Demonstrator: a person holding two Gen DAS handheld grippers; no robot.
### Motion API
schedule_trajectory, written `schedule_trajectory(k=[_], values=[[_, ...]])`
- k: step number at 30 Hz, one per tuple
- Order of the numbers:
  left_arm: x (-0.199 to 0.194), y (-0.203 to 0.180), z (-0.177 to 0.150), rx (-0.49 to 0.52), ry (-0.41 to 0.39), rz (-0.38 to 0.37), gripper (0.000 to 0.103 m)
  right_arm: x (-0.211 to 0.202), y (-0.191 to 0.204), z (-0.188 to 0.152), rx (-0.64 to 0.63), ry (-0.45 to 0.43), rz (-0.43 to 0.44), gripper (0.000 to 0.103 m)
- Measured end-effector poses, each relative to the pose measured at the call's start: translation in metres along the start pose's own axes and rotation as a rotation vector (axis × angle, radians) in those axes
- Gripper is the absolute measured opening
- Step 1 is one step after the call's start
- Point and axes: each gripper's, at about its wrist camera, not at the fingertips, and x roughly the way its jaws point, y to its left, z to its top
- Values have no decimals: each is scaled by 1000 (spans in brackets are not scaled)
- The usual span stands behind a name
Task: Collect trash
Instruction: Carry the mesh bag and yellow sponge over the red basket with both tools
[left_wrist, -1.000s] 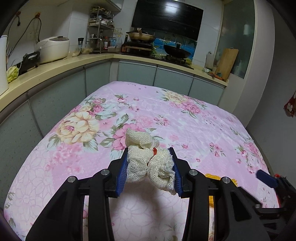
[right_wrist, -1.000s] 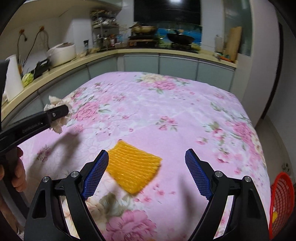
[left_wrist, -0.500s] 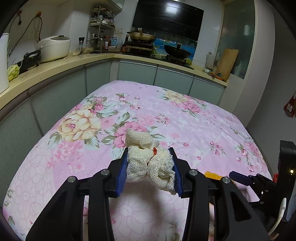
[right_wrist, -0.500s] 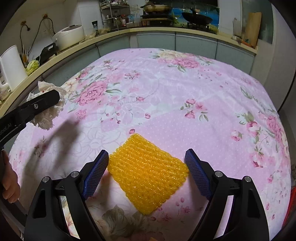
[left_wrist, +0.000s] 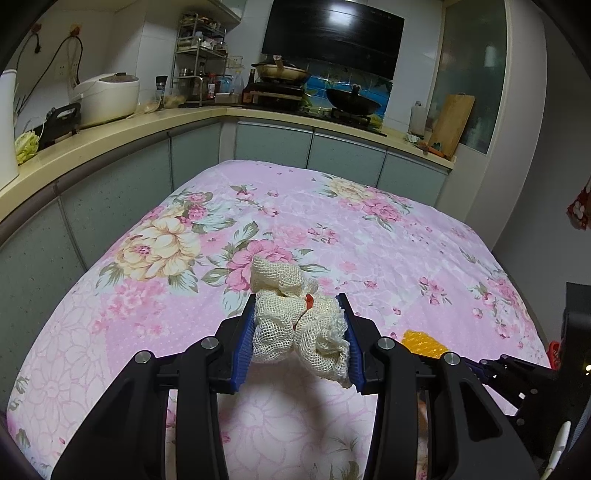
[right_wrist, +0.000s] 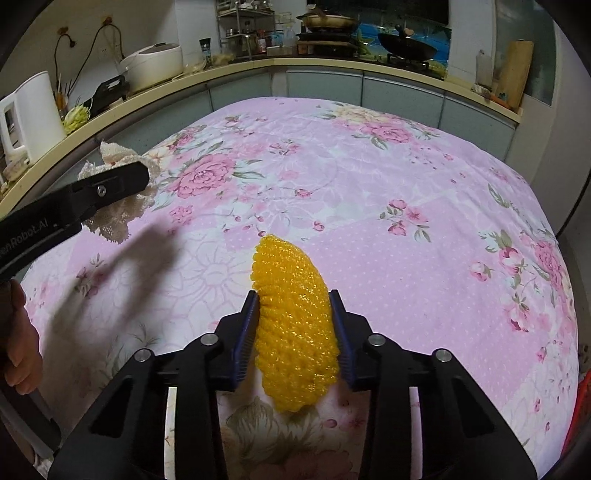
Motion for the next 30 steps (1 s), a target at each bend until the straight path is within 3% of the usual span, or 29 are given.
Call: schedule_trajectory(k=[11, 30], values=[[-7, -15, -3, 49, -31, -5, 39, -28, -16, -6, 84, -89, -59, 33], [-30, -51, -11, 148, -86, -47, 40, -112, -42, -10, 186, -293, -110, 33]])
